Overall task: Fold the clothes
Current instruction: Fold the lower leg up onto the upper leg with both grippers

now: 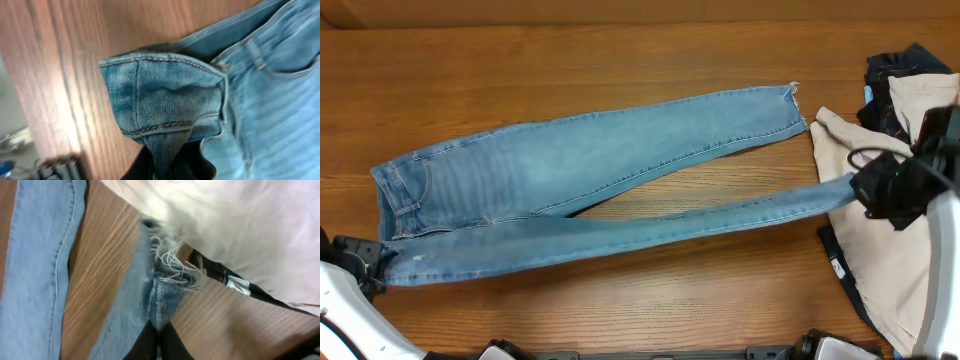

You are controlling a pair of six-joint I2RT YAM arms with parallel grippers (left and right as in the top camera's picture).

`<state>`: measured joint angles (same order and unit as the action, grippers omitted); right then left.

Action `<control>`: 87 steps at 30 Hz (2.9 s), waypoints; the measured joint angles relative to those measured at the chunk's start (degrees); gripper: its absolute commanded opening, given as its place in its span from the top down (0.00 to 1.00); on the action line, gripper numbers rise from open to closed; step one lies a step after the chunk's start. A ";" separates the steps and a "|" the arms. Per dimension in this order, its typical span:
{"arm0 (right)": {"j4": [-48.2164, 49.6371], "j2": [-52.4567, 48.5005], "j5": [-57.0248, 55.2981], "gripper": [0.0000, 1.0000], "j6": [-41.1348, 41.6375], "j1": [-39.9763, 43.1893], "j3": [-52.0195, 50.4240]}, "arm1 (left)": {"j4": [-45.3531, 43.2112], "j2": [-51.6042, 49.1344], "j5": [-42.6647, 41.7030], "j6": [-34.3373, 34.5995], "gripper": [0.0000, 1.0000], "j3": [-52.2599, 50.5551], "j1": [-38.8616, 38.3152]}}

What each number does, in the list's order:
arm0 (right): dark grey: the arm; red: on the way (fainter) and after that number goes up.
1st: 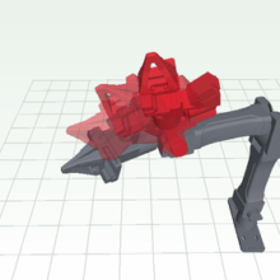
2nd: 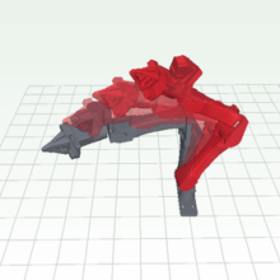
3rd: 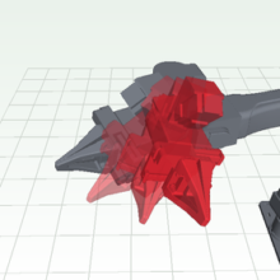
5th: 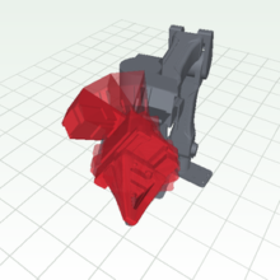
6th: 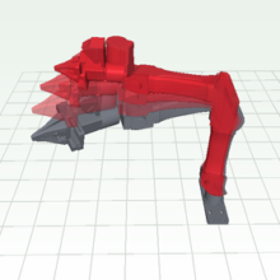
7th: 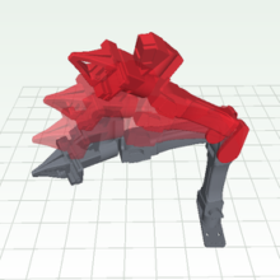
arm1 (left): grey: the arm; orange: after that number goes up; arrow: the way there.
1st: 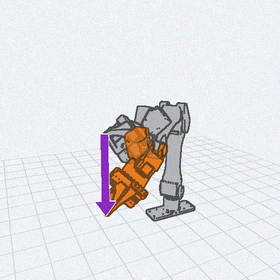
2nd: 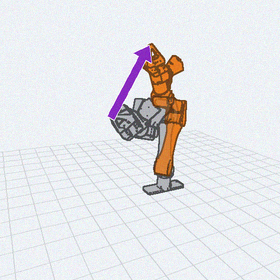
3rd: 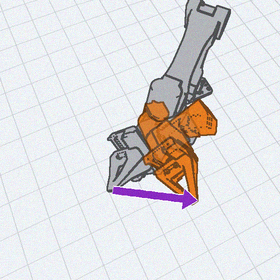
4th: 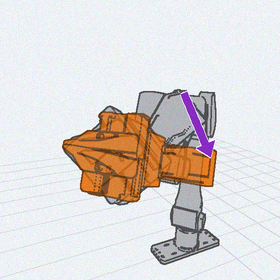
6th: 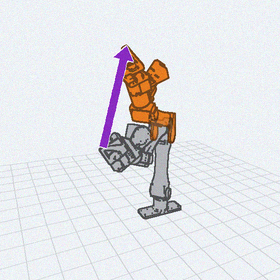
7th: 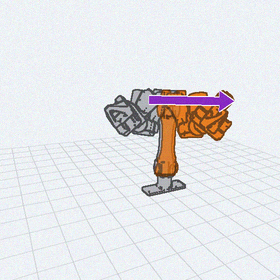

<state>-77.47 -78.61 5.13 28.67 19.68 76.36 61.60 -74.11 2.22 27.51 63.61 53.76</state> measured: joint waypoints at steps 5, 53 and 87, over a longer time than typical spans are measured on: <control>-4.07 -9.64 1.60 0.96 -3.54 -0.79 10.45 | -4.24 -0.15 -3.39 0.70 0.92 -0.04 -0.44; 14.97 -38.16 0.79 0.96 -6.01 -11.06 26.08 | -37.62 -16.39 -11.39 3.91 0.87 -0.24 -10.69; 19.04 -42.91 0.15 0.32 -11.43 -11.06 26.88 | -22.18 -18.62 -16.70 -5.05 0.00 0.50 -11.04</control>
<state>-58.43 -121.51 5.28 17.23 8.62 103.24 39.42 -92.73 -14.48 22.46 64.12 42.72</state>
